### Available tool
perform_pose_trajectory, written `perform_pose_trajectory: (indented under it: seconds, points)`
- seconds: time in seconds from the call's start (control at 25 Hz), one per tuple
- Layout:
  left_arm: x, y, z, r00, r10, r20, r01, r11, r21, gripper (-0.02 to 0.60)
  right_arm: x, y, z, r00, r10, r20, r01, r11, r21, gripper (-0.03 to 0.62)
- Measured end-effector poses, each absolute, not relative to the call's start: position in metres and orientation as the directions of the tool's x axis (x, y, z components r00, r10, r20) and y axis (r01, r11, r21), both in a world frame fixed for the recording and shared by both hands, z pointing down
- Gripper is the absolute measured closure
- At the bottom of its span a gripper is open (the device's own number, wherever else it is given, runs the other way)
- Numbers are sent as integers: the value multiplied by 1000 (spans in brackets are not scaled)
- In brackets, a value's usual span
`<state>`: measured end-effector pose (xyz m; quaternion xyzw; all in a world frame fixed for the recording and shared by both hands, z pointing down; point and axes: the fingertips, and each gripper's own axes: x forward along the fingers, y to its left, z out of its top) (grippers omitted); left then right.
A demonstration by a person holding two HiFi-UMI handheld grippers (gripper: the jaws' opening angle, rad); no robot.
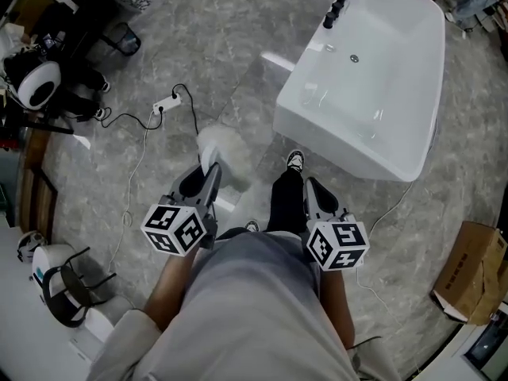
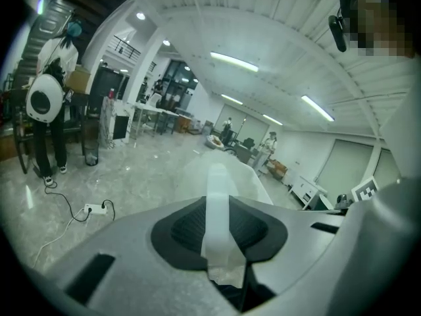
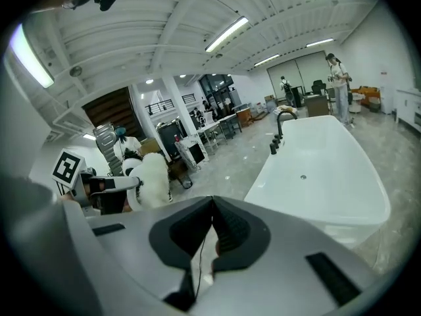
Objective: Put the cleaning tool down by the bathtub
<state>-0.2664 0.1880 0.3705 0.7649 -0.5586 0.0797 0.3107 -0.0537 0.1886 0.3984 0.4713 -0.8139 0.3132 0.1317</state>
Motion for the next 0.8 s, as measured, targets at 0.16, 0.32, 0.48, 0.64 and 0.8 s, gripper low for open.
perform_pose_trajectory:
  seconds: [0.16, 0.32, 0.48, 0.64, 0.8]
  points:
    - [-248, 129, 361, 343, -811, 473, -914, -171, 369, 499, -33, 121, 398, -538, -683, 494, -838, 368, -403, 583]
    - [-232, 76, 354, 331, -814, 477, -917, -157, 366, 499, -19, 63, 394, -563, -680, 470, -819, 383, -428, 583]
    - [-213, 22, 355, 327, -814, 480, -917, -152, 368, 499, -3, 7, 397, -574, -674, 466, -812, 394, -431, 583]
    - [-192, -26, 353, 334, -811, 480, -921, -173, 349, 499, 10, -42, 393, -588, -663, 464, -804, 418, -423, 583]
    - [-179, -66, 357, 328, -816, 476, -921, -163, 355, 500, 20, -82, 393, -598, -649, 470, -799, 438, -413, 583]
